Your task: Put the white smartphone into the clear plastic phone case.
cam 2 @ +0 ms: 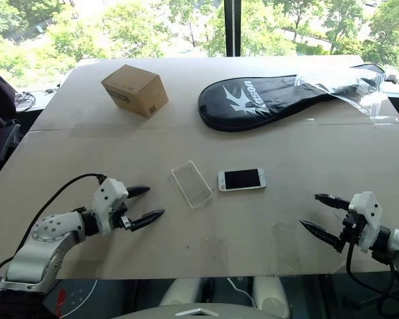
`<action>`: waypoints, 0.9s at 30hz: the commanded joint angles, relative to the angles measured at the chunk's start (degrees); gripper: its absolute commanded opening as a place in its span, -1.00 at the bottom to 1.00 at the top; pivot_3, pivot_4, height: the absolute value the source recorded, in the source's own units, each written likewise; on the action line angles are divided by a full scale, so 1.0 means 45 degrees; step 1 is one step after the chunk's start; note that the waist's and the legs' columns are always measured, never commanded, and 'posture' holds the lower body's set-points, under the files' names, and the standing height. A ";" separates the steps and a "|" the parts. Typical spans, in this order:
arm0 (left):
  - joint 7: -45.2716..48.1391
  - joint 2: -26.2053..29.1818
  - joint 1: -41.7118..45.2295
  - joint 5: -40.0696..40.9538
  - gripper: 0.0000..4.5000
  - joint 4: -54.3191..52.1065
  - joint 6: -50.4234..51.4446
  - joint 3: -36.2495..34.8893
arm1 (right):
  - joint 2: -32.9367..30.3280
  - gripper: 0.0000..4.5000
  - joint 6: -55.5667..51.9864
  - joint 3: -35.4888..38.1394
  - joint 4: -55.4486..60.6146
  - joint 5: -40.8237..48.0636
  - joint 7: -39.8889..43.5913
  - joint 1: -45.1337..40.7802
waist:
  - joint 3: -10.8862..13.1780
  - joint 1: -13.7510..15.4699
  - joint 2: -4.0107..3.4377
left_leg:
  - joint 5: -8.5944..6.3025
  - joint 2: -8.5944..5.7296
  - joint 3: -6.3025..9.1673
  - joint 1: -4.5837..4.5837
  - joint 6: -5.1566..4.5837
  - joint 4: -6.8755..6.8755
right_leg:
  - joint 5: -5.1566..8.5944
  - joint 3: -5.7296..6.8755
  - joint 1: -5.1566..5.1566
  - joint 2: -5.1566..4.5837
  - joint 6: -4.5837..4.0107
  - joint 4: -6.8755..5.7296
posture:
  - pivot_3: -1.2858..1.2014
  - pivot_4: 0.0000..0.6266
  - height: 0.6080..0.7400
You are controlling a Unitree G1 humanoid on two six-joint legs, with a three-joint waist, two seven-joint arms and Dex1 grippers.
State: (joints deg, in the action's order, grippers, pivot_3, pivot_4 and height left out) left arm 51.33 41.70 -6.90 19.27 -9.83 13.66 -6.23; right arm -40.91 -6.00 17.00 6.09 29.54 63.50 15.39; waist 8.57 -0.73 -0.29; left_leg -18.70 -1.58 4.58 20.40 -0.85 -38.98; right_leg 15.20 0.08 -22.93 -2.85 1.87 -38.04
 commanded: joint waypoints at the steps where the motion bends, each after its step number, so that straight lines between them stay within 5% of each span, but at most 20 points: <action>1: 0.0046 0.0184 -0.0180 -0.0032 0.98 -0.0089 0.0246 -0.0175 | -0.0068 1.00 0.0333 0.0370 -0.0006 0.0053 0.0115 -0.0088 | 0.0000 -0.0002 0.0000 | 0.0000 0.0000 -0.0001 0.0000 0.0000 0.0000 | 0.0000 -0.0001 0.0000 0.0000 0.0000 0.0000 | 0.03 -0.52 1.00; 20: 0.0715 0.0150 0.0390 0.0245 0.98 -0.0422 0.0296 0.0027 | -0.0038 1.00 0.0585 0.0072 -0.0472 -0.0315 0.0253 -0.0770 | 0.0002 0.0065 0.0001 | 0.0000 -0.0001 0.0003 0.0008 0.0000 0.0000 | 0.0000 0.0007 -0.0001 -0.0001 0.0000 0.0005 | 0.03 -0.52 1.00; 27: 0.2242 -0.0033 0.2327 0.0553 0.98 0.0179 0.0171 0.0961 | -0.0103 1.00 -0.0625 -0.0658 0.1227 0.0483 0.0399 -0.1023 | 0.0002 0.0132 0.0001 | 0.0002 -0.0002 0.0006 0.0011 0.0001 -0.0002 | 0.0000 0.0016 -0.0001 -0.0001 0.0000 0.0002 | 0.03 -0.52 1.00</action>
State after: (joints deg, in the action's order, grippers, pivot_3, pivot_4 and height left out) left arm 58.25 41.00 1.27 20.81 -9.53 15.69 -3.18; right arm -40.85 -6.27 14.21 7.12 28.82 64.78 11.67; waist 8.57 -0.13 -0.28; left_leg -18.69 -1.59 4.61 20.45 -0.84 -39.00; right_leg 15.19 0.16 -22.93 -2.85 1.87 -38.04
